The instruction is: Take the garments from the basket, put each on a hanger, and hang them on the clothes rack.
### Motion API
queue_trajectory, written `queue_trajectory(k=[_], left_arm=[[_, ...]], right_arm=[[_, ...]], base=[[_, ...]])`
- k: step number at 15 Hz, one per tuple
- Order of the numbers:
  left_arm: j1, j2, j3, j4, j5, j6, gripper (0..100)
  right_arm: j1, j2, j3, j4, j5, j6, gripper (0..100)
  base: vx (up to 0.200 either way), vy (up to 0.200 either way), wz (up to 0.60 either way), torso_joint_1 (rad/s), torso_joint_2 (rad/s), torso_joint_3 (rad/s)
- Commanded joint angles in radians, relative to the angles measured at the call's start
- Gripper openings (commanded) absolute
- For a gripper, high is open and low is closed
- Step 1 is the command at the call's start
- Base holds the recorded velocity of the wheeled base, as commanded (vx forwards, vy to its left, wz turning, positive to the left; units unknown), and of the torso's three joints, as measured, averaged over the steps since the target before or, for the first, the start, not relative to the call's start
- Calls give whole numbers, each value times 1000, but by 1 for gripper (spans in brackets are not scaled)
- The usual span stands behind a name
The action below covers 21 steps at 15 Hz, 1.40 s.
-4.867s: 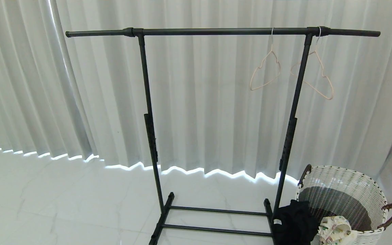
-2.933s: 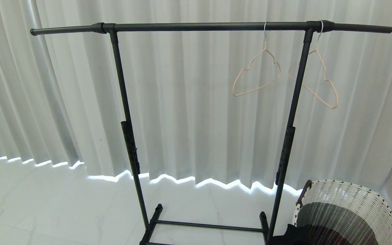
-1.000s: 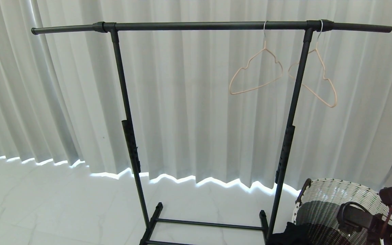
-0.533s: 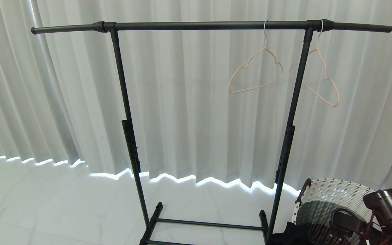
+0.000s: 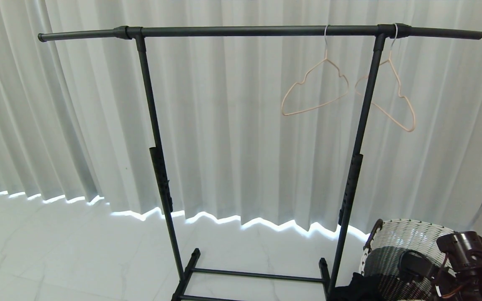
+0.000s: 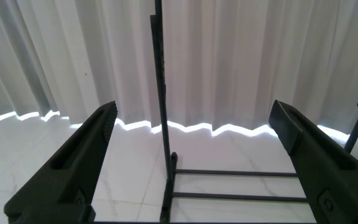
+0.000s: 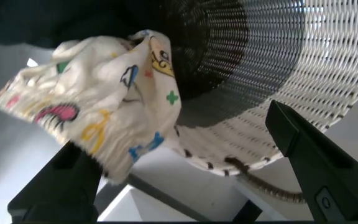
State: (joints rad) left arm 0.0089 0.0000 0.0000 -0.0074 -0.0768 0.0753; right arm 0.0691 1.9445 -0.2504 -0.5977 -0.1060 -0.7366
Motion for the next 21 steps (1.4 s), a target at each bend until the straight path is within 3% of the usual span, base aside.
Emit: queue_trajectory(k=[1, 3, 4, 10, 13, 16, 17, 19, 21], left_arm=[[0, 0, 0, 0, 0, 0, 100], [0, 0, 0, 0, 0, 0, 100], [0, 0, 0, 0, 0, 0, 100], [0, 0, 0, 0, 0, 0, 100], [0, 0, 0, 0, 0, 0, 100], [0, 0, 0, 0, 0, 0, 100], [0, 0, 0, 0, 2, 0, 100], [0, 0, 0, 0, 0, 0, 100], [0, 0, 0, 0, 0, 0, 100]], right_arm=[[-3, 39, 0, -4, 0, 0, 100], [-3, 37, 3, -4, 2, 2, 100], [-3, 39, 5, -5, 2, 3, 0], [-5, -21, 42, -7, -3, 5, 0], [-5, -185, 111, -5, 0, 6, 0], [-5, -355, 111, 30, 0, 5, 0], [-15, -490, 54, 157, -1, 5, 0], [-28, -734, -161, 628, 2, 13, 0], [-14, -852, -362, 977, 2, 75, 0]], base=[[0, 0, 0, 0, 0, 0], [0, 0, 0, 0, 0, 0], [0, 0, 0, 0, 0, 0], [0, 0, 0, 0, 0, 0], [0, 0, 0, 0, 0, 0], [0, 0, 0, 0, 0, 0], [0, 0, 0, 0, 0, 0], [0, 0, 0, 0, 0, 0], [0, 0, 0, 0, 0, 0]])
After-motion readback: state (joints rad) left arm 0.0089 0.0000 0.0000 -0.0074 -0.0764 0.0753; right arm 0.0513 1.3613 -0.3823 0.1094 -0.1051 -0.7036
